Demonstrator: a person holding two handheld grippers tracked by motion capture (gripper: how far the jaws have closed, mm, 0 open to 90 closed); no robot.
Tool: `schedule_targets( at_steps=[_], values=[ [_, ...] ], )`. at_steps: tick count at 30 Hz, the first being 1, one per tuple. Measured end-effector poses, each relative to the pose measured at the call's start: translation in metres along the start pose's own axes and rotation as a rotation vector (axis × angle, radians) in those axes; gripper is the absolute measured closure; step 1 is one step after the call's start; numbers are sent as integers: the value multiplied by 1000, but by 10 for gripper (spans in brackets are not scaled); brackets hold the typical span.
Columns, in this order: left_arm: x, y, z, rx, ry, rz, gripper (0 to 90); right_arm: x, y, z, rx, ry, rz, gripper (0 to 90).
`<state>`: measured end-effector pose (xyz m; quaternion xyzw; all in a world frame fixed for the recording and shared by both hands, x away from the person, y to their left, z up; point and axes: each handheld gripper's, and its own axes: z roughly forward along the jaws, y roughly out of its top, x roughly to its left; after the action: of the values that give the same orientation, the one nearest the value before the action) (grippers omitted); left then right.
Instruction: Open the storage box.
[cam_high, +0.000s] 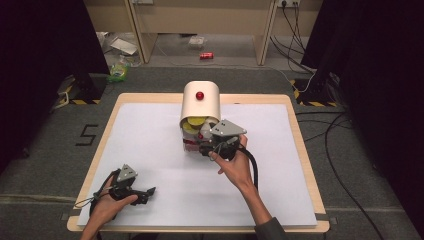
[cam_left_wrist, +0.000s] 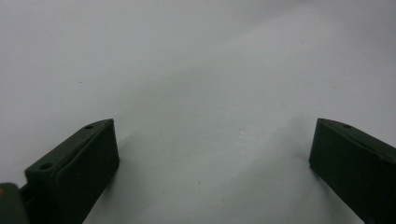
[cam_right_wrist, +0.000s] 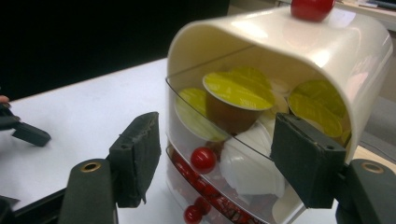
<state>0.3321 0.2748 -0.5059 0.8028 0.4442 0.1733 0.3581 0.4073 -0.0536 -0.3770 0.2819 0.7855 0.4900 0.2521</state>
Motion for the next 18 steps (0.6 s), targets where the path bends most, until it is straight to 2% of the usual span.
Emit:
schedule_targets(
  at_steps=[8, 12, 13, 18],
  values=[
    [0, 0, 0, 0, -2, 0, 8, -5, -3, 5, 6, -8, 3, 320],
    [0, 0, 0, 0, -1, 1, 8, -5, -3, 4, 10, -1, 2, 321],
    [0, 0, 0, 1, -1, 1, 8, -5, -3, 3, 14, 1, -11, 333],
    [0, 0, 0, 0, -2, 0, 8, -5, -3, 0, 22, 21, 3, 338]
  ],
)
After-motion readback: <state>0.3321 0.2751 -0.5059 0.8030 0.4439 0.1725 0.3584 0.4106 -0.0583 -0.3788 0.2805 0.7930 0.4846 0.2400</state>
